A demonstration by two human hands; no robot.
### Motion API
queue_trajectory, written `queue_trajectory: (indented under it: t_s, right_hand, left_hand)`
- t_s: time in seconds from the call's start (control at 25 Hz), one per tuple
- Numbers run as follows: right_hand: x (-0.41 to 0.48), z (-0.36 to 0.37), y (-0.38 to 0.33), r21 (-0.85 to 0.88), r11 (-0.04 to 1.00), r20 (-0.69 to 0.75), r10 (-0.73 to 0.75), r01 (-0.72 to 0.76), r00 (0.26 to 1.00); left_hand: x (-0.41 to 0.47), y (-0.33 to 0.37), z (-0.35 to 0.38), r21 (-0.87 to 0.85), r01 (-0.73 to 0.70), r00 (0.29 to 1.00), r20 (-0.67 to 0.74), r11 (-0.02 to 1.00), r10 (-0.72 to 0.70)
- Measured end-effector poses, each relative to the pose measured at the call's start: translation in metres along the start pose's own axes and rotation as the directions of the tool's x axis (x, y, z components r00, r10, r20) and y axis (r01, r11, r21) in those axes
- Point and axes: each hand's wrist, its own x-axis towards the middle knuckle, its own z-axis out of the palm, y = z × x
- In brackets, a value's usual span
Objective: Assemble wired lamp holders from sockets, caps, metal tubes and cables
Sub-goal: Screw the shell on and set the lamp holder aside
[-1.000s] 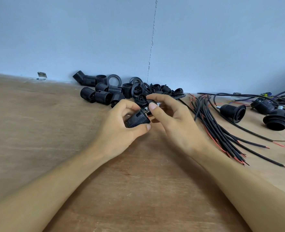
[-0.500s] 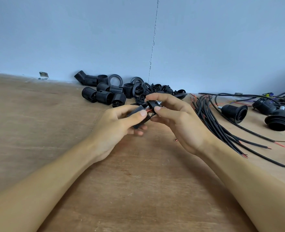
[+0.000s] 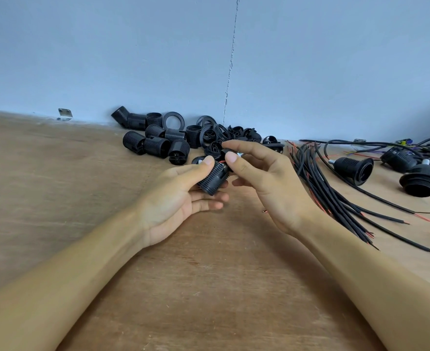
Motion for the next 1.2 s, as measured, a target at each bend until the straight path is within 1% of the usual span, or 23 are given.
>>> queue_trajectory:
  t_s: [0.16, 0.24, 0.36, 0.44, 0.48, 0.52, 0.6, 0.68, 0.76, 0.84, 0.88, 0.92, 0.96, 1.08, 1.2]
  right_hand:
    - [-0.001, 0.001, 0.000, -0.090, 0.996, -0.006, -0.031, 0.031, 0.999]
    - [-0.001, 0.003, 0.001, -0.096, 0.995, -0.009, -0.040, 0.039, 0.999]
    - [-0.002, 0.008, 0.004, 0.000, 1.000, -0.006, -0.029, 0.029, 1.000]
    - [-0.001, 0.009, 0.006, 0.057, 0.998, 0.008, -0.019, 0.018, 1.000]
    - [-0.001, 0.009, 0.006, 0.071, 0.997, 0.016, -0.015, 0.014, 1.000]
    - [-0.001, 0.008, 0.006, 0.090, 0.996, 0.025, -0.007, 0.005, 1.000]
    - [-0.001, 0.007, 0.005, 0.153, 0.988, 0.035, 0.032, -0.037, 0.999]
    - [-0.002, 0.006, 0.004, 0.160, 0.985, 0.032, 0.057, -0.061, 0.998]
    - [-0.002, 0.007, 0.005, 0.085, 0.995, 0.028, 0.048, -0.050, 0.998]
    - [-0.002, 0.009, 0.007, 0.041, 0.998, 0.035, 0.048, -0.049, 0.998]
    - [-0.002, 0.009, 0.008, 0.054, 0.997, 0.032, 0.055, -0.056, 0.998]
    - [-0.003, 0.010, 0.008, 0.085, 0.994, 0.025, 0.062, -0.064, 0.998]
    - [-0.003, 0.011, 0.008, 0.127, 0.990, 0.016, 0.066, -0.067, 0.998]
    - [-0.004, 0.012, 0.008, 0.238, 0.969, -0.018, 0.075, -0.069, 0.997]
    - [-0.003, 0.014, 0.008, 0.268, 0.961, -0.067, 0.087, -0.066, 0.994]
  left_hand:
    - [0.003, -0.002, -0.002, 0.033, -0.010, 1.000, -0.005, 0.999, 0.010]
    - [0.003, -0.003, -0.003, 0.024, -0.008, 1.000, -0.006, 1.000, 0.008]
    - [0.002, -0.004, -0.001, -0.030, -0.016, 1.000, -0.021, 0.999, 0.015]
    - [0.003, -0.005, -0.002, -0.041, -0.057, 0.996, -0.076, 0.998, 0.054]
    - [0.003, -0.006, -0.002, -0.008, -0.082, 0.991, -0.110, 0.997, 0.081]
    - [0.003, -0.007, -0.002, 0.067, -0.105, 0.983, -0.145, 0.992, 0.113]
    - [0.003, -0.010, -0.002, 0.310, -0.130, 0.958, -0.207, 0.942, 0.200]
    - [0.000, -0.012, 0.001, 0.507, -0.157, 0.927, -0.219, 0.847, 0.304]
    - [-0.001, -0.013, 0.002, 0.632, -0.211, 0.898, -0.176, 0.746, 0.403]
    - [-0.002, -0.014, 0.002, 0.750, -0.239, 0.858, -0.134, 0.616, 0.496]
    - [-0.003, -0.014, 0.003, 0.791, -0.243, 0.836, -0.122, 0.562, 0.534]
    - [-0.003, -0.014, 0.003, 0.813, -0.246, 0.820, -0.116, 0.528, 0.560]
    - [-0.004, -0.013, 0.004, 0.818, -0.248, 0.811, -0.117, 0.519, 0.573]
    - [-0.006, -0.013, 0.007, 0.785, -0.261, 0.811, -0.137, 0.561, 0.569]
    - [-0.007, -0.012, 0.010, 0.762, -0.283, 0.802, -0.145, 0.583, 0.579]
